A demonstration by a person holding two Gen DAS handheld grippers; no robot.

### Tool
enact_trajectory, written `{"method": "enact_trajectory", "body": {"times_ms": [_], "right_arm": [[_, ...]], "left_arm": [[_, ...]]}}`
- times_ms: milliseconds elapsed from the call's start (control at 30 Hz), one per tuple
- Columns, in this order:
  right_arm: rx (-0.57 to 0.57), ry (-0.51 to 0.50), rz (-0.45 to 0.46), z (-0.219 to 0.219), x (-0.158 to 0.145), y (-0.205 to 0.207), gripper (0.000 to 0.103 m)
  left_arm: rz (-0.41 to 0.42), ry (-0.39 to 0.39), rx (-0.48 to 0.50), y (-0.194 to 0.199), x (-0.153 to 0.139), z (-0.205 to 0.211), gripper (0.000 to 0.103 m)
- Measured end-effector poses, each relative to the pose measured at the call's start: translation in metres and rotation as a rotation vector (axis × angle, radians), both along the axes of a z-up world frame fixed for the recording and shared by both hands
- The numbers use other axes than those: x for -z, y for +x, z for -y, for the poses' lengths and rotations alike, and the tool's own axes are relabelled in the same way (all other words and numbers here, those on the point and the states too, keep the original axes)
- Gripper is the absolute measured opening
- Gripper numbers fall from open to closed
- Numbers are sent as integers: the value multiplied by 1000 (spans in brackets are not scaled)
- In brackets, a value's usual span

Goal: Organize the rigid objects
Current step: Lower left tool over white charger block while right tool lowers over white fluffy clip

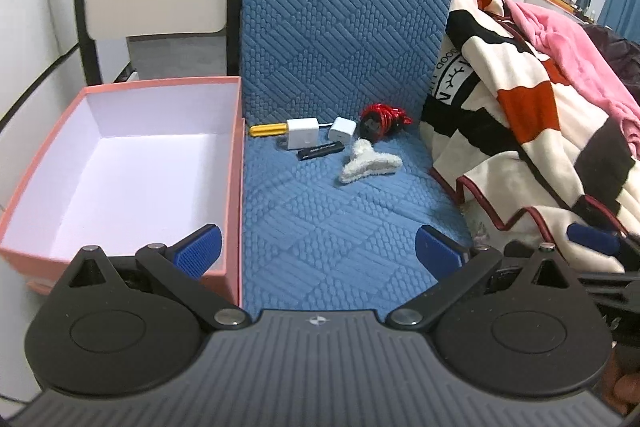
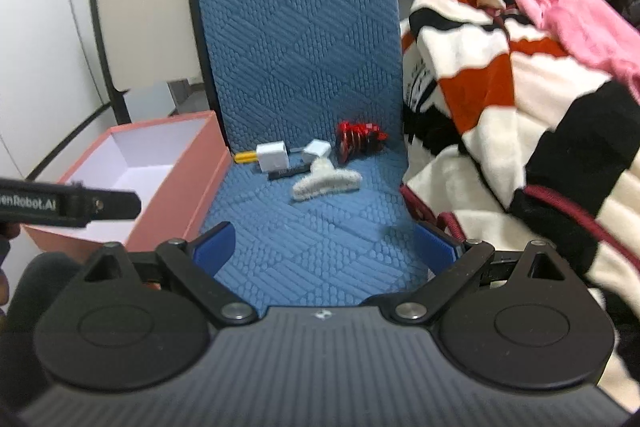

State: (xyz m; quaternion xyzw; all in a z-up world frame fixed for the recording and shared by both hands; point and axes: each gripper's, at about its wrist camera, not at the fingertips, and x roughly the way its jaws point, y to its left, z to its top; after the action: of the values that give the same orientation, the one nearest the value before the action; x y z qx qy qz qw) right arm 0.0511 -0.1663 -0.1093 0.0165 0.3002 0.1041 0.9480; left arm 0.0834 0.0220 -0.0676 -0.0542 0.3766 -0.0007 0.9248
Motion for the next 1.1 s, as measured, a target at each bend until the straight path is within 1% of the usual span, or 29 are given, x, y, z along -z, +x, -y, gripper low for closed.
{"method": "enact_trajectory", "body": {"times_ms": [100,233,400,467,533,633,867,933,1067,1100], "right_arm": [[-5,6,3,-3,8,9,97],[0,14,10,-3,16,19,97],[27,26,-4,0,28,35,97],[33,29,6,-2,29,41,97],[61,9,21,-4,29,46,97],[53,2,18,-8,32,56,97],[35,1,6,-18,38,81,97],[27,8,8,-20,40,90,97],[11,-9,20,-28,42,106,96],[2,-6,30,-29,42,108,93]], "left_arm": [[3,3,19,19,12,4,103],[-8,-14,63,40,29,9,103],[-21,-33,65,67,51,9,103],[-27,-32,68,80,58,9,103],[-28,-27,70,92,65,9,103],[-22,-11,68,111,70,8,103],[-31,-11,46,147,78,-2,103],[-27,-11,51,156,79,-2,103],[-28,13,62,176,84,3,103],[-29,12,67,179,86,5,103]]}}
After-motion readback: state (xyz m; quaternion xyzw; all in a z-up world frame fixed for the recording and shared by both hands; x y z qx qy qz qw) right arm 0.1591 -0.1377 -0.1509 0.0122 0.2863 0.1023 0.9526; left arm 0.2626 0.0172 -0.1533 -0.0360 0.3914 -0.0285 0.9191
